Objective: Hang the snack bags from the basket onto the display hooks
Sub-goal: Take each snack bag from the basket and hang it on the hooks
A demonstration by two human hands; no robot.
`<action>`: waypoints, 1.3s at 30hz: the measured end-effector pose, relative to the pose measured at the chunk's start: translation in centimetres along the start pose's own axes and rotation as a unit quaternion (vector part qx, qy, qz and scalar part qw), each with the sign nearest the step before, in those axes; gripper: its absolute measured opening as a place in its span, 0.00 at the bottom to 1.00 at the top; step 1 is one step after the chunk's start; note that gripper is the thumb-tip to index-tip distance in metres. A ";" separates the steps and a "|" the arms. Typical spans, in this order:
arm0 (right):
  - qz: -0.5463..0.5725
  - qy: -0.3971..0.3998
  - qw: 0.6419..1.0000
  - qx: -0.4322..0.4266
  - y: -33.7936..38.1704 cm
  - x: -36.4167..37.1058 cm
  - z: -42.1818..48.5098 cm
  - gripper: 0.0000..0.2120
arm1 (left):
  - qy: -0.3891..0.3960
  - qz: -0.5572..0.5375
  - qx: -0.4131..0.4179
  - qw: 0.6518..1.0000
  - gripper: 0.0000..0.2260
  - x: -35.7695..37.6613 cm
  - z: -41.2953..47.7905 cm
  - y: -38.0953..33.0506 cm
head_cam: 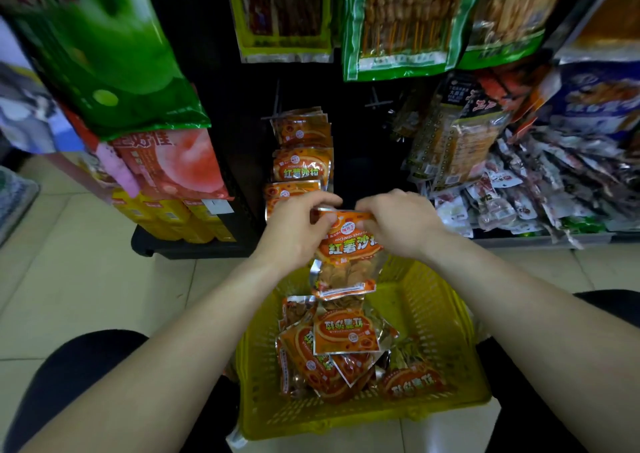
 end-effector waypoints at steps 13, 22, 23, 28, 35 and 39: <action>-0.073 -0.076 0.991 0.083 -10.3 -1.6 6.8 0.07 | 0.067 0.017 -0.089 0.994 0.19 4.0 6.7 2.8; -0.090 -0.060 0.987 0.116 -15.6 3.6 19.8 0.11 | 0.127 0.039 -0.154 0.979 0.27 13.1 19.2 9.5; -0.086 -0.055 0.988 0.116 -16.1 4.1 21.0 0.10 | 0.125 0.033 -0.166 0.978 0.28 13.8 20.5 10.4; -0.053 -0.033 0.992 0.112 -18.3 5.7 26.5 0.14 | 0.098 0.008 -0.211 0.973 0.33 15.5 26.3 13.9; -0.071 -0.031 0.992 0.102 -19.6 6.0 31.0 0.12 | 0.088 0.011 -0.208 0.974 0.36 15.6 31.1 15.8; -0.072 -0.034 0.989 0.121 -20.3 5.9 32.0 0.12 | 0.099 0.029 -0.204 0.973 0.37 15.8 32.4 16.2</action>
Point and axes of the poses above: each hand's wrist, its own z-axis towards the middle knuckle, its own x-axis out of the palm, y = z × x, the point moved 4 cm from there along z, towards the middle knuckle, and after that the axes turned 9 degrees about y, right-handed, at the moved point
